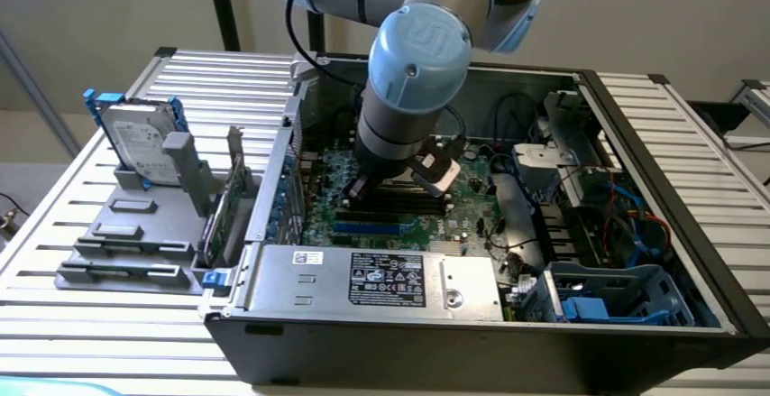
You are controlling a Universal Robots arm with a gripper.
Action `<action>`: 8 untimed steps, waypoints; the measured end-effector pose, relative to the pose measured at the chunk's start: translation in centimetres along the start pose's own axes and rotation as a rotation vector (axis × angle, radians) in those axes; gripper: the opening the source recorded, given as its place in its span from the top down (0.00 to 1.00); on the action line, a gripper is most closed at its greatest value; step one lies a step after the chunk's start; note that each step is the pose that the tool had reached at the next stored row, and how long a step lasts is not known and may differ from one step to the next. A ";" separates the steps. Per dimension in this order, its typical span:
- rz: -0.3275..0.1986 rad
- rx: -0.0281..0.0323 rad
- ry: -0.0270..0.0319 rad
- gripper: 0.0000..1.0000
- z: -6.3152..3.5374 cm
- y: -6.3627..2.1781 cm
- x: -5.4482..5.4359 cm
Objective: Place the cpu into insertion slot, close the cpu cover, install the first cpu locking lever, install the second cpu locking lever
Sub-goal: 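Install the second cpu locking lever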
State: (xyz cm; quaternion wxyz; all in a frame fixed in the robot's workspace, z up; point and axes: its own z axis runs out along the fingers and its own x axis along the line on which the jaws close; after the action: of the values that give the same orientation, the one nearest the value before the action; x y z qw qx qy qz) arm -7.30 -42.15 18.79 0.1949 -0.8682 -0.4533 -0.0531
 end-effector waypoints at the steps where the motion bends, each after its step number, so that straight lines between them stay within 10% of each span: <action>1: 0.000 -0.0004 -0.0005 0.89 -0.06 -0.03 0.0; 8: 0.001 0.0001 -0.0010 0.89 -1.70 -0.72 0.4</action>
State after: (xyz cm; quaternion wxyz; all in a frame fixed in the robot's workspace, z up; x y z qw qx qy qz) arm -7.52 -42.16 20.66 0.1947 -0.8683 -0.4532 -0.0527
